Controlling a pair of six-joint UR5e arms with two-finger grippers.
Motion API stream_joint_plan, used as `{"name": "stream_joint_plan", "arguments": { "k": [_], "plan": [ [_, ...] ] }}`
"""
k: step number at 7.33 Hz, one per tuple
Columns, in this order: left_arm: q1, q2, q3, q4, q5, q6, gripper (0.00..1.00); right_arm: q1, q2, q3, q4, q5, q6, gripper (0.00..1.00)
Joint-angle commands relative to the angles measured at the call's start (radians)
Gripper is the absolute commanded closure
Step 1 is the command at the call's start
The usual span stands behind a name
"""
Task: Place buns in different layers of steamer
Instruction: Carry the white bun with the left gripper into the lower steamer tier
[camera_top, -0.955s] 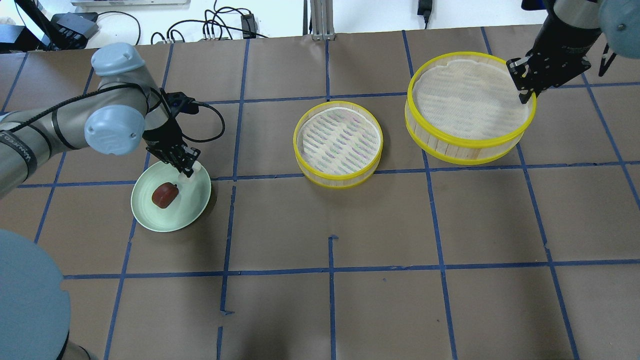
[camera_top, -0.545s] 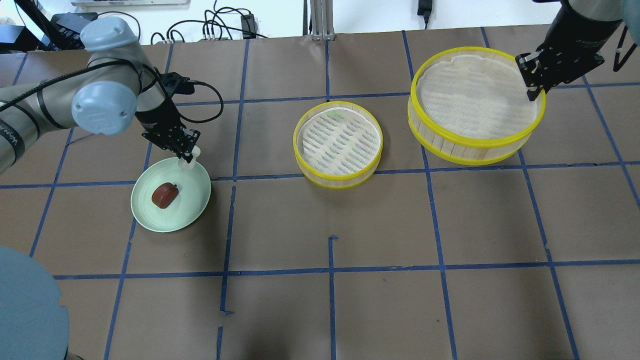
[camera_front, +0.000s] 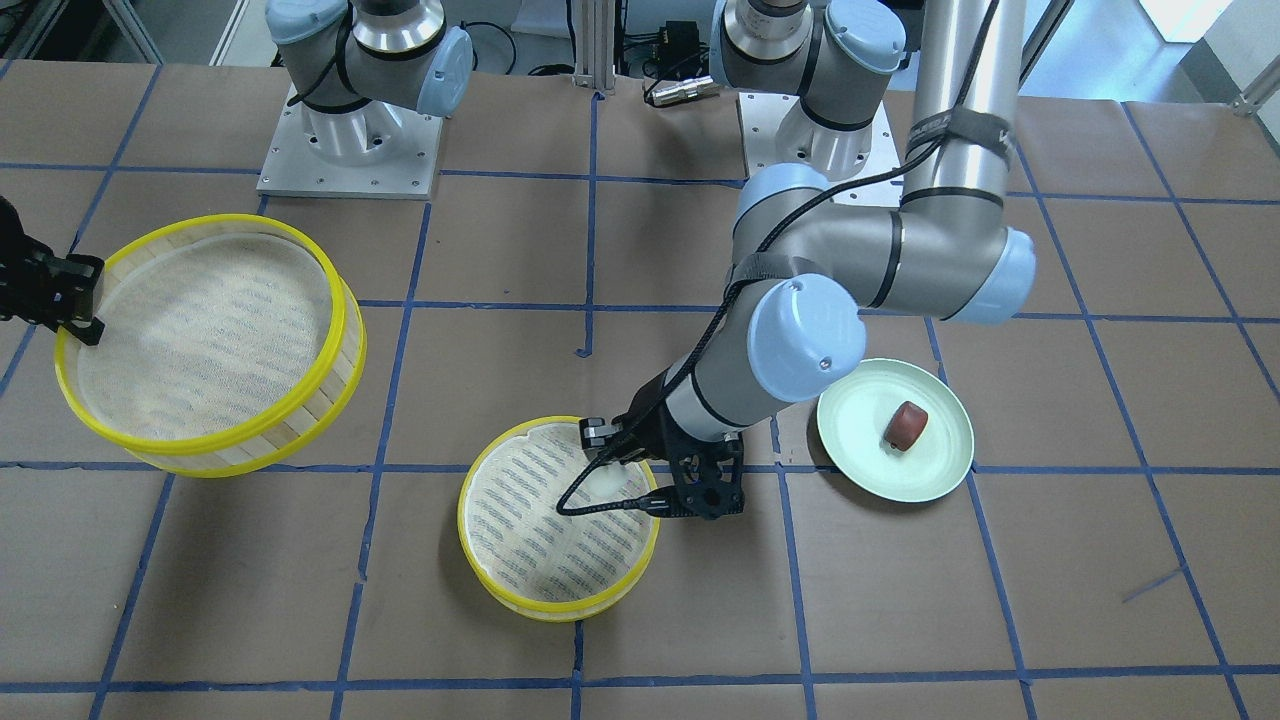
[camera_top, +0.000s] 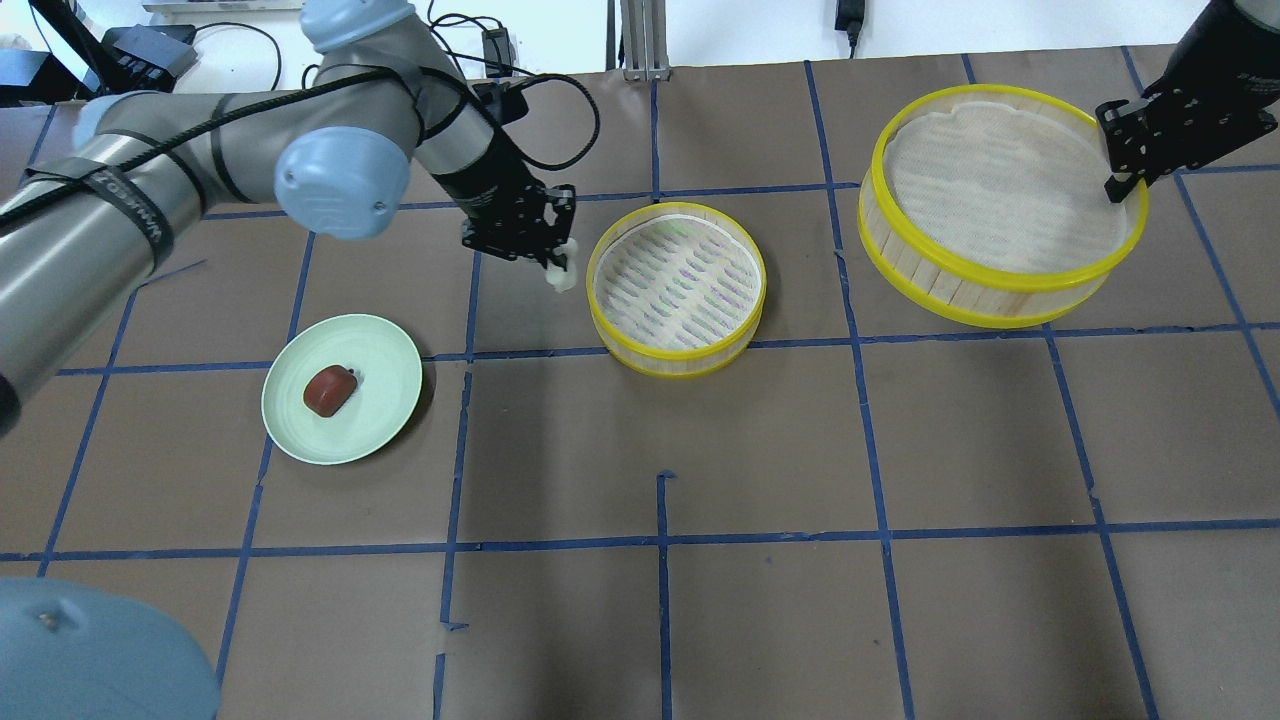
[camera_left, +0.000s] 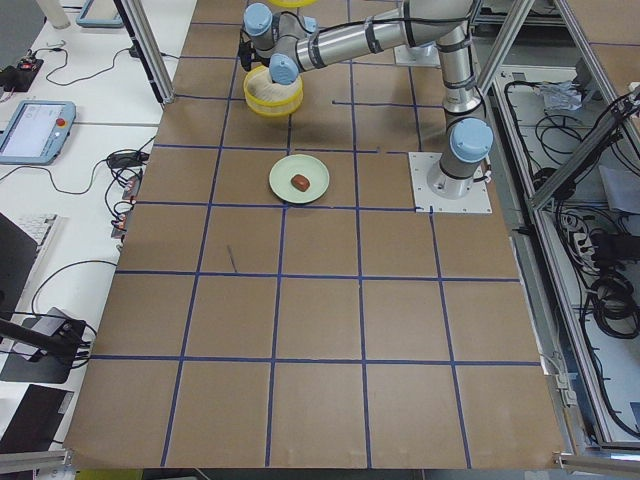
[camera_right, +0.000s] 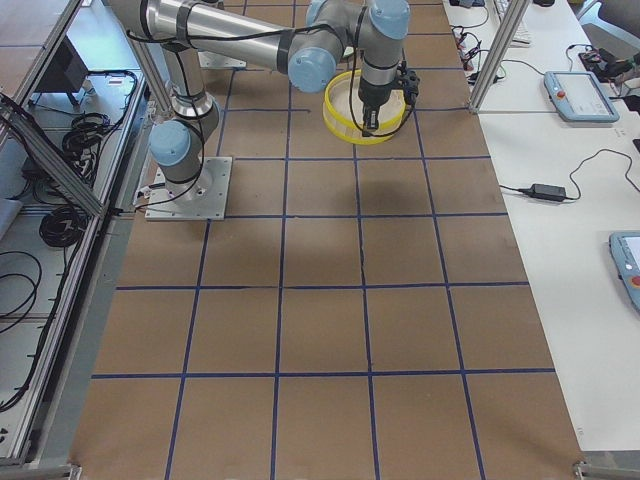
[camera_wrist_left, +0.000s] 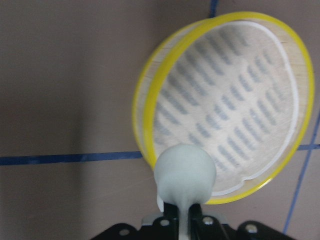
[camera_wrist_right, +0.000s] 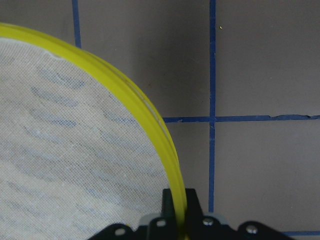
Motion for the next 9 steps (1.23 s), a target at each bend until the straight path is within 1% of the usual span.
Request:
{"name": "stream_joint_plan", "arguments": {
  "k": [1, 2, 3, 4, 5, 6, 7, 8, 9],
  "plan": [
    [-0.02, -0.054, -0.008, 0.082, -0.008, -0.047, 0.34, 0.0, -0.002, -0.002, -0.002, 0.004, 0.004, 0.86],
    [-0.02, -0.049, -0.012, 0.082, 0.061, -0.052, 0.21, 0.001, -0.003, -0.002, -0.002, 0.004, 0.004, 0.86],
    [-0.021, -0.04, -0.014, 0.079, 0.074, -0.05, 0.16, 0.001, -0.003, -0.002, 0.0, 0.004, 0.004, 0.87],
    [-0.021, -0.034, -0.014, 0.077, 0.074, -0.046, 0.16, 0.001, -0.003, -0.005, 0.0, 0.004, 0.004, 0.87],
    [-0.021, -0.017, -0.011, 0.082, 0.081, -0.038, 0.14, 0.001, -0.003, -0.005, 0.0, 0.005, 0.004, 0.87],
    [-0.015, 0.021, -0.011, 0.07, 0.15, 0.017, 0.09, 0.013, -0.011, 0.0, -0.002, 0.002, 0.007, 0.87],
    [0.026, 0.075, -0.04, 0.015, 0.336, 0.165, 0.0, 0.03, -0.011, 0.004, -0.002, 0.002, 0.028, 0.87],
    [0.121, 0.124, -0.067, -0.043, 0.421, 0.269, 0.0, 0.071, -0.011, 0.009, -0.011, -0.01, 0.143, 0.87],
    [0.223, 0.155, -0.096, -0.048, 0.425, 0.416, 0.0, 0.146, 0.003, 0.024, -0.026, -0.022, 0.201, 0.87]
  ]
}}
